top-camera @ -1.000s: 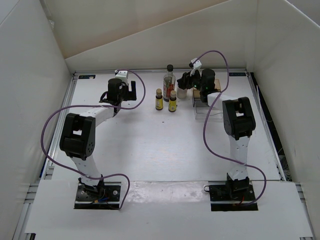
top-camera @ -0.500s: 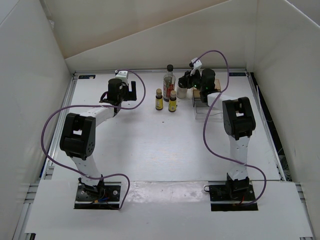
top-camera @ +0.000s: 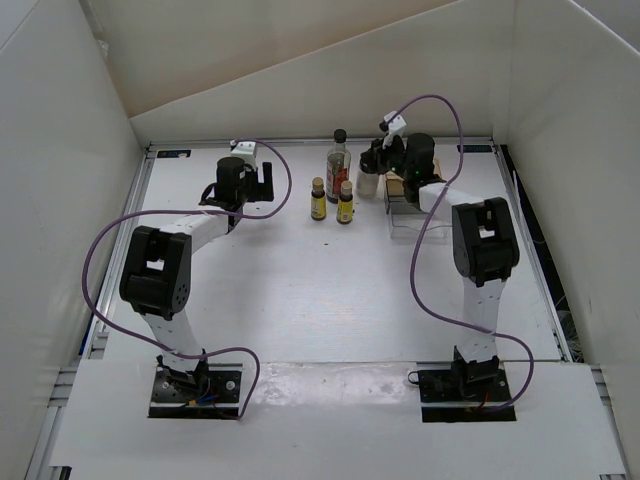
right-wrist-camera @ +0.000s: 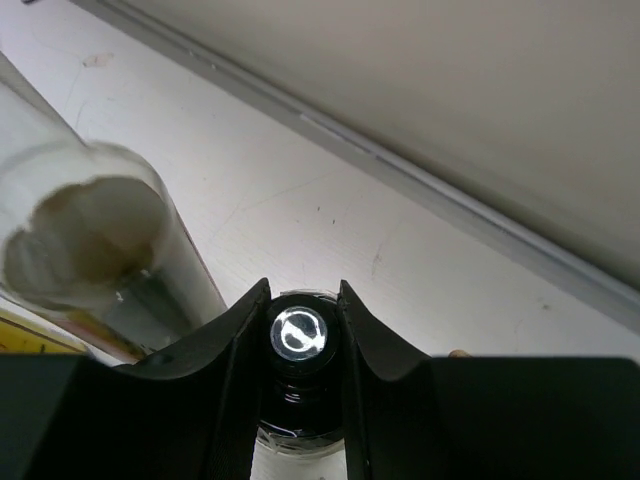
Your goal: Organize the condiment bottles
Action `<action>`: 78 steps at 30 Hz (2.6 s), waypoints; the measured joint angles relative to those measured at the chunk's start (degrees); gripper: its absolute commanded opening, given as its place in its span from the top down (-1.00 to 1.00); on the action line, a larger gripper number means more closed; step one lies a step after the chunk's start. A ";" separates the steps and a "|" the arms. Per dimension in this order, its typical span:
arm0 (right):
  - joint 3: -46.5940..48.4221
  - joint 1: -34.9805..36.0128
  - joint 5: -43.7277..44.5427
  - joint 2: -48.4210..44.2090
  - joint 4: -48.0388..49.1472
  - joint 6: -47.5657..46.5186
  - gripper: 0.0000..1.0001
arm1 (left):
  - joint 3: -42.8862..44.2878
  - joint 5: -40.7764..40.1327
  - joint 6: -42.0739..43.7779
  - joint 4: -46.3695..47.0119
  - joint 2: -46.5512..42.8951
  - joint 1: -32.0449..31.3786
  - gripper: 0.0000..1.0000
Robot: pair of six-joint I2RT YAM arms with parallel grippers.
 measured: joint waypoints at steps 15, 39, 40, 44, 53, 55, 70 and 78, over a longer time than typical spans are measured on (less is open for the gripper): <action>0.33 -1.51 0.00 -11.21 -1.31 -4.13 1.00 | 0.00 0.22 -0.90 0.07 0.00 -0.81 -0.99; 4.31 -10.01 1.51 -4.09 -4.17 -4.09 1.00 | 4.72 0.44 -0.61 -1.05 4.61 -1.05 -0.99; 4.22 -10.19 1.53 -4.09 -4.00 -4.09 1.00 | 4.81 0.46 -0.63 -1.11 4.79 -1.05 -0.99; 2.62 -10.99 1.57 -4.11 -2.21 -3.87 1.00 | 4.87 0.55 -0.63 -1.29 4.90 -1.07 -0.99; -2.58 -12.41 2.21 -4.11 0.35 -2.73 1.00 | 6.01 0.61 -0.61 -1.31 5.75 -1.31 -0.99; -2.73 -12.57 2.19 -4.11 0.76 -2.54 1.00 | 6.01 0.61 -0.61 -1.27 5.75 -1.42 -0.99; -2.95 -13.79 2.16 -3.23 2.47 -2.51 1.00 | 7.21 0.63 -0.61 -1.18 8.57 -1.77 -0.99; -2.93 -14.58 1.81 0.09 2.84 -2.62 1.00 | 8.31 0.63 -0.61 -1.40 9.53 -1.79 -0.99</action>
